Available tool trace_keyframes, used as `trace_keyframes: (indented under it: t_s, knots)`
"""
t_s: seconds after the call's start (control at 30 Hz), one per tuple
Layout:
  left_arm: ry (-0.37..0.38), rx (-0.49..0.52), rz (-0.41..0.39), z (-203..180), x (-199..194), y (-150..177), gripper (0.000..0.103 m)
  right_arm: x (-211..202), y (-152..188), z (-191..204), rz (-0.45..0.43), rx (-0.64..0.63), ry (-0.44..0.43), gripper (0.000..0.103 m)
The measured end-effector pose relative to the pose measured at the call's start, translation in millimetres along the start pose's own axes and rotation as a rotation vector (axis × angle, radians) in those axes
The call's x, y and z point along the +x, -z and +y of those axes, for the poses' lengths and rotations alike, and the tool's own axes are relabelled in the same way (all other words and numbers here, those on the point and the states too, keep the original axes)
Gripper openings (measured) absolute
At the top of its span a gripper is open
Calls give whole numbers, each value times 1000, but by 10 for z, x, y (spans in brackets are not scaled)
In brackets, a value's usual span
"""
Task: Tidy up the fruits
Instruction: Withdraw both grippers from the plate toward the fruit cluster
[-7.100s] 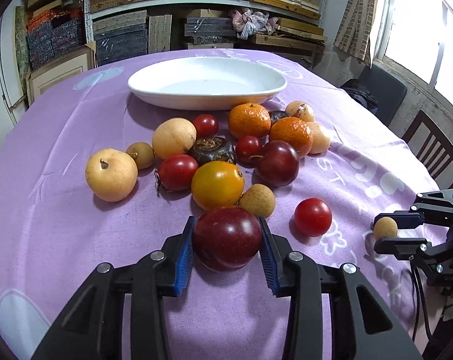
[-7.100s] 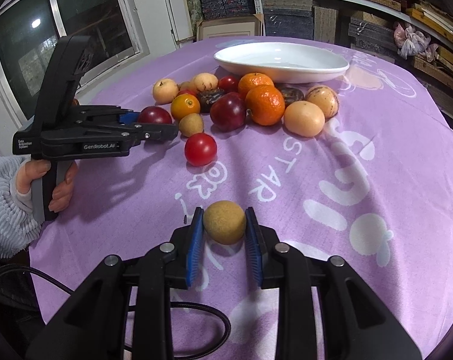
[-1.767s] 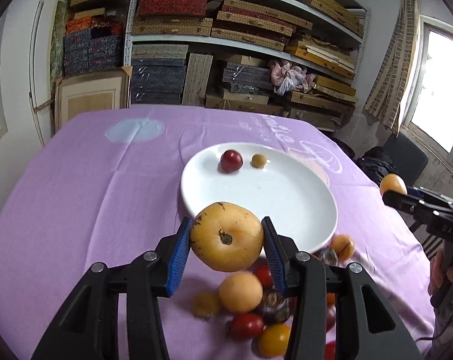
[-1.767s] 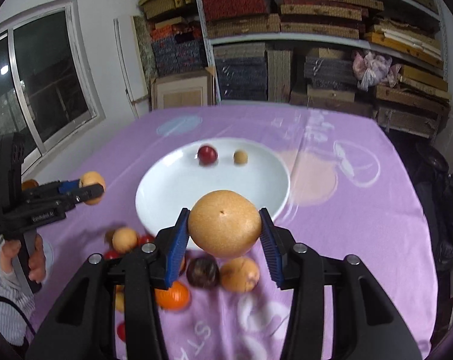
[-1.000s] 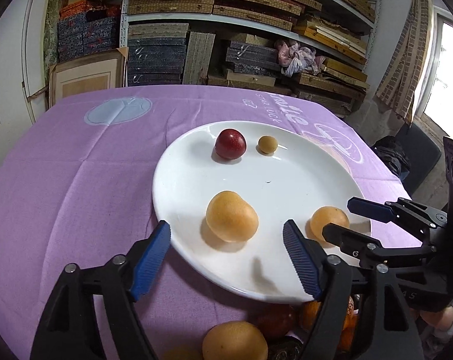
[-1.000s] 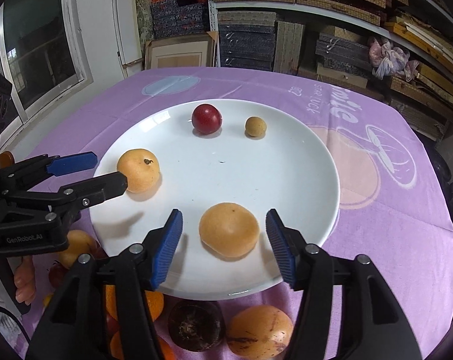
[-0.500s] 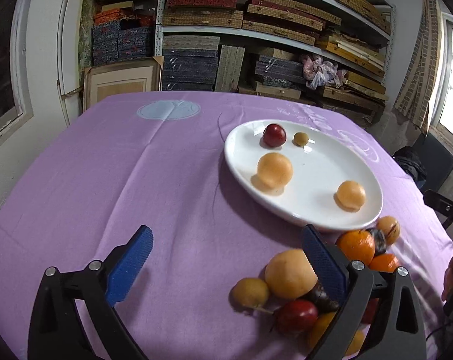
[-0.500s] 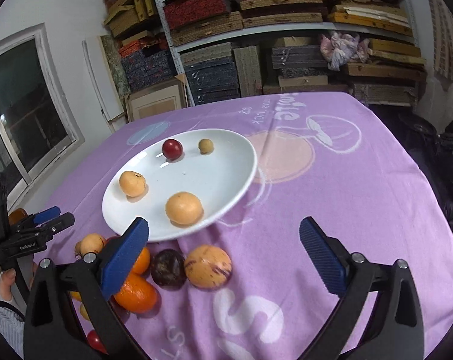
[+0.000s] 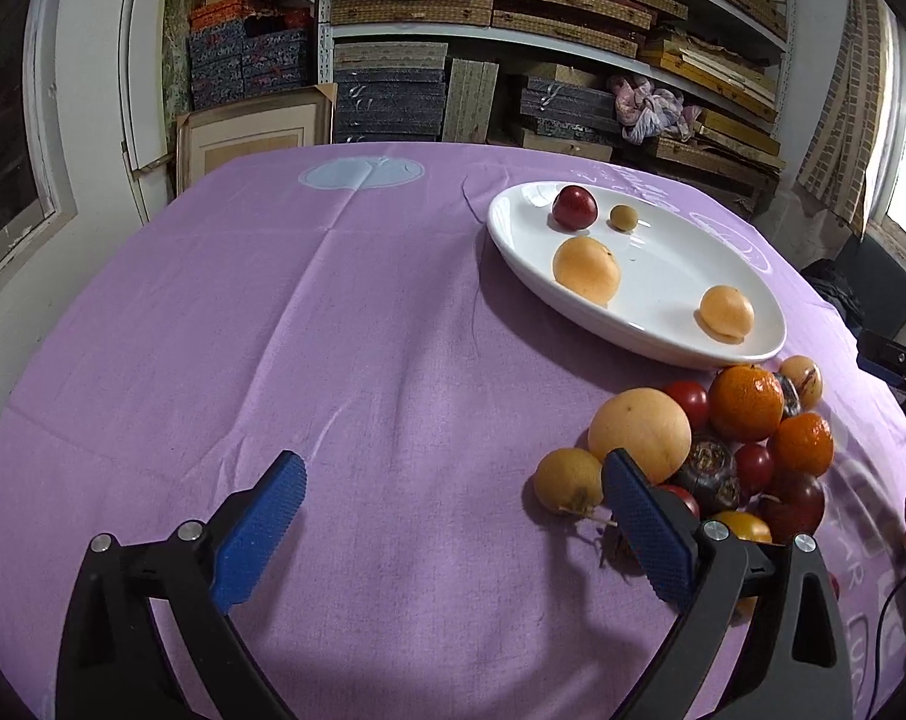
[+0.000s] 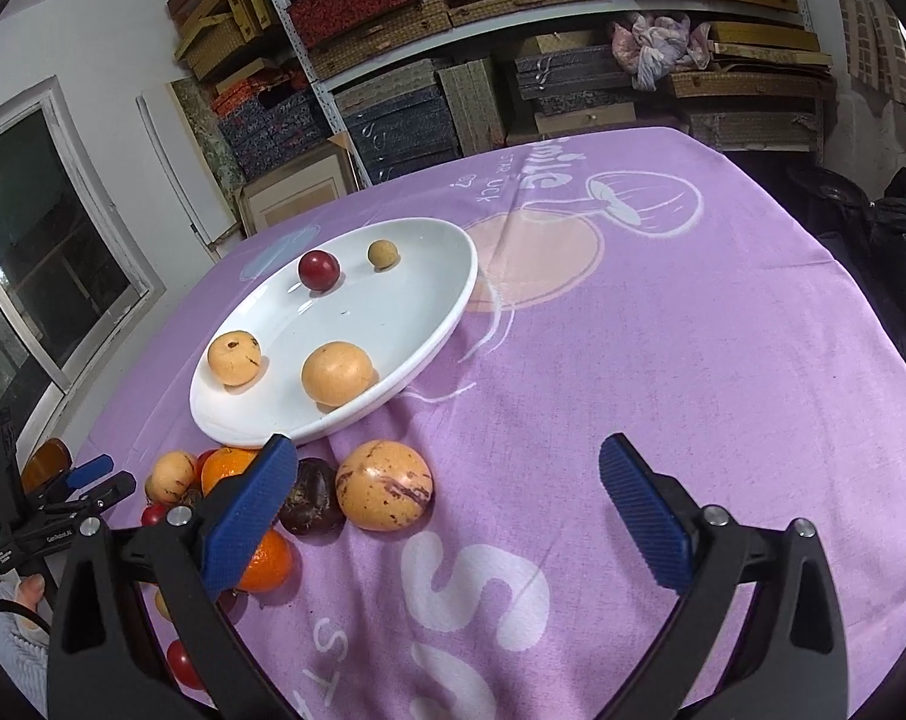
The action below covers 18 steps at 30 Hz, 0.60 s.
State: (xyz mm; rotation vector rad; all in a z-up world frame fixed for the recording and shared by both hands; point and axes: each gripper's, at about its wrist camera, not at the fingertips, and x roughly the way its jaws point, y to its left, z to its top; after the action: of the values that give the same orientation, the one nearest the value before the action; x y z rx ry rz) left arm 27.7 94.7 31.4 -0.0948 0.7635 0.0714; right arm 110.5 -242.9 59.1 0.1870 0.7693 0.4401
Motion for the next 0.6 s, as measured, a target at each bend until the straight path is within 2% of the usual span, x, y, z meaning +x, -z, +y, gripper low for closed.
trace_keyframes:
  t_s: [0.13, 0.3, 0.43, 0.53, 0.6]
  knots:
    - [15, 31, -29, -58, -79, 32, 100, 61, 90, 122, 43, -69, 18, 99]
    - [20, 71, 34, -148, 58, 22, 100, 197, 142, 220, 108, -130, 59, 99]
    - [-7, 55, 98, -116, 193, 26, 100, 169, 147, 227, 93, -129, 56, 99]
    - [-39, 51, 100, -105, 221, 10, 100, 171, 143, 213, 94, -123, 57, 99]
    - [-90, 64, 84, -111, 233, -25, 100, 188, 141, 203, 102, -120, 58, 99]
